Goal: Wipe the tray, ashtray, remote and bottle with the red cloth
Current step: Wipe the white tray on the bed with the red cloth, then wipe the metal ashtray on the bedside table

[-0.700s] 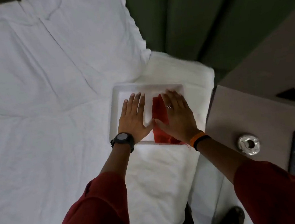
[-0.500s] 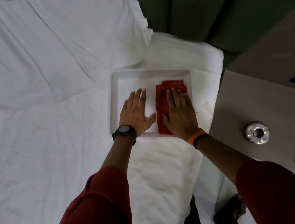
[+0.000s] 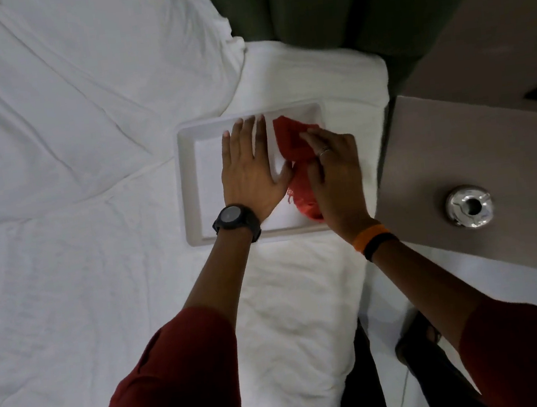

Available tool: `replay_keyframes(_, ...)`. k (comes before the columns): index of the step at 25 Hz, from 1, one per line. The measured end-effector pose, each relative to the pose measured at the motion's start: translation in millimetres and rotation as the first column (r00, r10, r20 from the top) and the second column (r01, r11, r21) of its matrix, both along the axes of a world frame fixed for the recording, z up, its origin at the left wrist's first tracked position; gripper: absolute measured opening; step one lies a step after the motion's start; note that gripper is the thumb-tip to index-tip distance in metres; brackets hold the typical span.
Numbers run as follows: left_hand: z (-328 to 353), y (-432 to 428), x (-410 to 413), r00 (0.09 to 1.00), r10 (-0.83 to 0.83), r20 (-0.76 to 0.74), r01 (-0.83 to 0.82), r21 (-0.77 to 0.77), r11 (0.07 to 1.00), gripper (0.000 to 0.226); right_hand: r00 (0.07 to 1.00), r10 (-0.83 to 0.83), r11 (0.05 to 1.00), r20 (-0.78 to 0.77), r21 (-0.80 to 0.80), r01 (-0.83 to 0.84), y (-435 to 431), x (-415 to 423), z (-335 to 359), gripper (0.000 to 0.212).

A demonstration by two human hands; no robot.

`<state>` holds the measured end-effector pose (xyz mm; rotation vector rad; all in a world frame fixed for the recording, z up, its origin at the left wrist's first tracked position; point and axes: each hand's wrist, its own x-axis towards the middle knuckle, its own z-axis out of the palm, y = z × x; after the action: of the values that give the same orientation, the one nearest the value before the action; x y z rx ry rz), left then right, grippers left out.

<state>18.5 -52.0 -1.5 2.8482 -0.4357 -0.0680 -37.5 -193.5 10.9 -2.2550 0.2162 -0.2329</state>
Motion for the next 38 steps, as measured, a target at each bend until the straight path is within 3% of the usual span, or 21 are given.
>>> replay_keyframes(3, 19.1, -63.4, -3.9, 0.997, -0.043, 0.069, 0.051, -0.12, 0.991, 0.084, 0.984, -0.176, 0.977, 0.036, 0.129, 0.17, -67.6, -32.4, 22.4, 0.044)
replay_keyframes(7, 1.7, -160.2, -42.8, 0.959, -0.277, 0.056, 0.282, -0.131, 0.95, 0.078, 0.908, -0.391, 0.862, -0.148, 0.286, 0.418, -164.0, -99.9, 0.0, 0.043)
replay_keyframes(9, -29.3, -202.3, -69.7, 0.931, -0.363, -0.039, 0.356, -0.127, 0.926, 0.074, 0.829, -0.491, 0.754, -0.267, 0.347, 0.558, -201.8, -136.2, -33.2, 0.044)
replay_keyframes(11, -72.3, -238.0, -92.8, 0.896, -0.411, -0.168, 0.393, -0.131, 0.91, 0.074, 0.73, -0.593, 0.669, -0.34, 0.297, 0.682, -234.9, -169.3, -75.3, 0.046)
replay_keyframes(14, -143.9, -282.5, -116.9, 0.791, -0.501, -0.352, 0.5, -0.101, 0.86, 0.082, 0.662, -0.674, 0.622, -0.328, 0.23, 0.748, -279.4, -200.1, -136.8, 0.044)
replay_keyframes(16, -182.3, -306.3, -121.4, 0.744, -0.539, -0.395, 0.533, -0.134, 0.835, 0.089, 0.68, -0.67, 0.649, -0.297, 0.211, 0.731, -298.8, -205.8, -170.4, 0.044)
replay_keyframes(17, -200.1, -318.8, -121.6, 0.73, -0.546, -0.411, 0.525, -0.174, 0.833, 0.091, 0.725, -0.629, 0.706, -0.281, 0.185, 0.684, -304.9, -208.9, -189.2, 0.048)
replay_keyframes(20, -234.0, -344.0, -116.5, 0.712, -0.544, -0.444, 0.448, -0.308, 0.839, 0.093, 0.908, -0.318, 0.946, -0.272, -0.021, 0.325, -304.6, -210.4, -231.5, 0.062)
replay_keyframes(21, -241.8, -348.7, -114.3, 0.716, -0.535, -0.449, 0.41, -0.35, 0.843, 0.095, 0.932, -0.25, 0.967, -0.261, -0.123, 0.225, -306.0, -206.4, -242.5, 0.062)
replay_keyframes(23, -252.1, -354.5, -113.0, 0.73, -0.501, -0.464, 0.327, -0.407, 0.853, 0.107, 0.942, -0.236, 0.951, -0.24, -0.254, 0.174, -310.5, -192.4, -259.2, 0.058)
replay_keyframes(28, -253.2, -352.1, -115.5, 0.746, -0.456, -0.485, 0.246, -0.436, 0.866, 0.119, 0.933, -0.248, 0.957, -0.259, -0.213, 0.195, -281.1, -228.4, -260.8, 0.054)
replay_keyframes(34, -253.3, -355.2, -106.6, 0.755, -0.488, -0.439, 0.33, -0.389, 0.86, 0.12, 0.918, -0.313, 0.941, -0.244, -0.213, 0.264, -310.7, -192.6, -273.4, 0.054)
replay_keyframes(38, -239.8, -362.9, -85.2, 0.615, -0.607, -0.504, 0.528, -0.308, 0.791, 0.138, 0.954, -0.235, 0.953, -0.186, -0.236, 0.188, -295.9, -247.5, -268.6, 0.046)
